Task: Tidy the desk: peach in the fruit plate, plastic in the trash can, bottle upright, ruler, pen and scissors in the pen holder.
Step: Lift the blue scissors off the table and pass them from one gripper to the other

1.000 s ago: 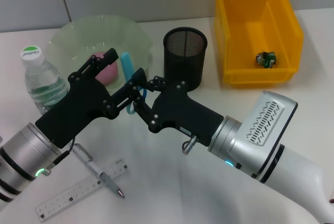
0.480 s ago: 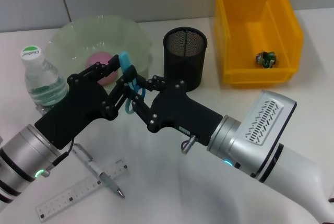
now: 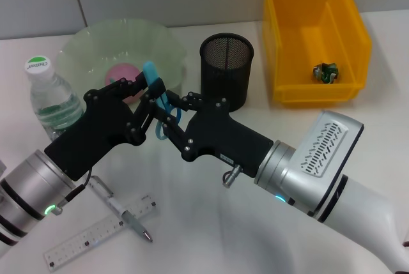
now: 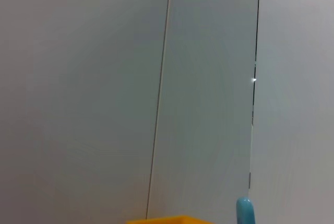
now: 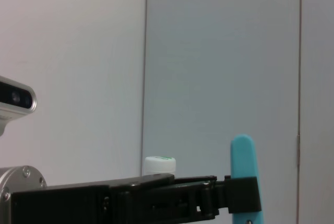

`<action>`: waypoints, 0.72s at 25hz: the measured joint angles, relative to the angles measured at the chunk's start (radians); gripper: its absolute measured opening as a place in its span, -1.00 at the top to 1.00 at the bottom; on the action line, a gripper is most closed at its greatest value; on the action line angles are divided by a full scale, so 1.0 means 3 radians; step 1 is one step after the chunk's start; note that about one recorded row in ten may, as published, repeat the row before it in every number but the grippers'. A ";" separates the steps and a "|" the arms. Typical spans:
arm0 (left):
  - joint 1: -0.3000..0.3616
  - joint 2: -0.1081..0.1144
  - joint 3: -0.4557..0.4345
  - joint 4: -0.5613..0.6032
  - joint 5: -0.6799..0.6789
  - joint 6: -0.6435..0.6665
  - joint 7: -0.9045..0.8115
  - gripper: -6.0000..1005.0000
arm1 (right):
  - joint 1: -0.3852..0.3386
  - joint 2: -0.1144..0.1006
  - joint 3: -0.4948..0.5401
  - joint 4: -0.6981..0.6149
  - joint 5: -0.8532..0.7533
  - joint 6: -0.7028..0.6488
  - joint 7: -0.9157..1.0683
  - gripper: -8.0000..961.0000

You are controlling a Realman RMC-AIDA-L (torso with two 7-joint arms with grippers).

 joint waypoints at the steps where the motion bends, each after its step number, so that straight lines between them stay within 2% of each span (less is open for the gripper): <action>1: -0.0004 0.0000 0.0000 0.0000 0.0000 -0.0008 -0.0001 0.57 | 0.0002 0.0000 0.0000 -0.0001 0.0000 0.0000 0.0000 0.50; 9: -0.0007 0.0000 -0.0033 0.0003 0.0009 -0.0019 -0.0003 0.61 | 0.0014 0.0000 0.0023 -0.0012 0.0000 0.0018 0.0000 0.50; 18: -0.0007 0.0000 -0.0046 0.0020 0.0023 0.0007 -0.0072 0.74 | 0.0033 0.0000 0.0043 -0.0012 0.0001 0.0036 0.0000 0.50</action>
